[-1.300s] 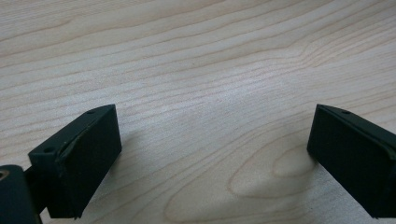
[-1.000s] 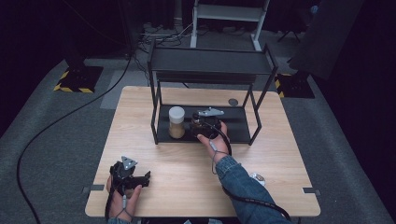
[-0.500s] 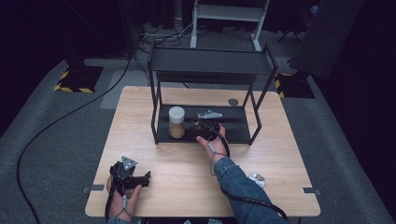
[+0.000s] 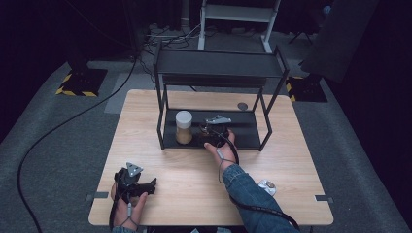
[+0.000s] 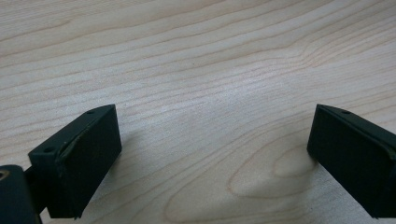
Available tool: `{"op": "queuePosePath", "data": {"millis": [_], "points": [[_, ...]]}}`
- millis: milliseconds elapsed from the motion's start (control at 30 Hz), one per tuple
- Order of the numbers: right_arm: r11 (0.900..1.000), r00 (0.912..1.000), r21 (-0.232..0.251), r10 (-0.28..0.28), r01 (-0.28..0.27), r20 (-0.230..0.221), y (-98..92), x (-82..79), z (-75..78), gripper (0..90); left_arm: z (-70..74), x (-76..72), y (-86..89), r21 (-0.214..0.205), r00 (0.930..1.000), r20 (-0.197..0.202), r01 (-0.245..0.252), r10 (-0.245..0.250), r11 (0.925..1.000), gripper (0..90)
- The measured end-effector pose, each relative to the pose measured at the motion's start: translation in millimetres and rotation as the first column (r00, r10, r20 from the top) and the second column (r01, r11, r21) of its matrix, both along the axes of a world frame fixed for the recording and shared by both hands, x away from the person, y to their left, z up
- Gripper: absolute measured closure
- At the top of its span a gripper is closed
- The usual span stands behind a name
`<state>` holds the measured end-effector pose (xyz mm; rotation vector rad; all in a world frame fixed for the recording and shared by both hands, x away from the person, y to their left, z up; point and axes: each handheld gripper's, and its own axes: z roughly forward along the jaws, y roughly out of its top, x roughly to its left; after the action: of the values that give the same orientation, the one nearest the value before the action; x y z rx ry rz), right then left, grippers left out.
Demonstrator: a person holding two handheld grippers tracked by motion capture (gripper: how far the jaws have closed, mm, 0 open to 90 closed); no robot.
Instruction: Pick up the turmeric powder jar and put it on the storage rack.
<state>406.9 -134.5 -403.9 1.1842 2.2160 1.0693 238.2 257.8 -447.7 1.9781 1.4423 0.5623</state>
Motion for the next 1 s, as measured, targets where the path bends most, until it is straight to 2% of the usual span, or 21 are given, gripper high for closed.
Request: {"op": "queuePosePath", "data": {"millis": [200,533,767,1000], "points": [[0.9999,1.0000,0.016,-0.002,0.002,0.001,0.1,-5.0,16.7,15.1,0.0,0.1,0.1,0.000,1.0000,0.000,0.001,-0.001,1.0000,2.8],[0.9990,0.9991,0.045,-0.008,0.006,0.041,-3.3,-20.3,50.6,12.6,0.1,0.1,0.1,0.001,1.0000,0.000,0.000,0.000,1.0000,2.7],[0.9992,0.9982,0.041,0.000,-0.002,0.060,-12.0,-31.3,74.4,12.0,0.1,0.1,0.1,0.001,1.0000,0.000,0.001,-0.001,1.0000,2.7],[0.9988,0.9963,0.045,0.015,-0.019,0.085,-29.9,-48.1,91.7,11.6,0.1,0.1,0.1,0.001,1.0000,0.000,0.001,-0.001,1.0000,2.8]]}}
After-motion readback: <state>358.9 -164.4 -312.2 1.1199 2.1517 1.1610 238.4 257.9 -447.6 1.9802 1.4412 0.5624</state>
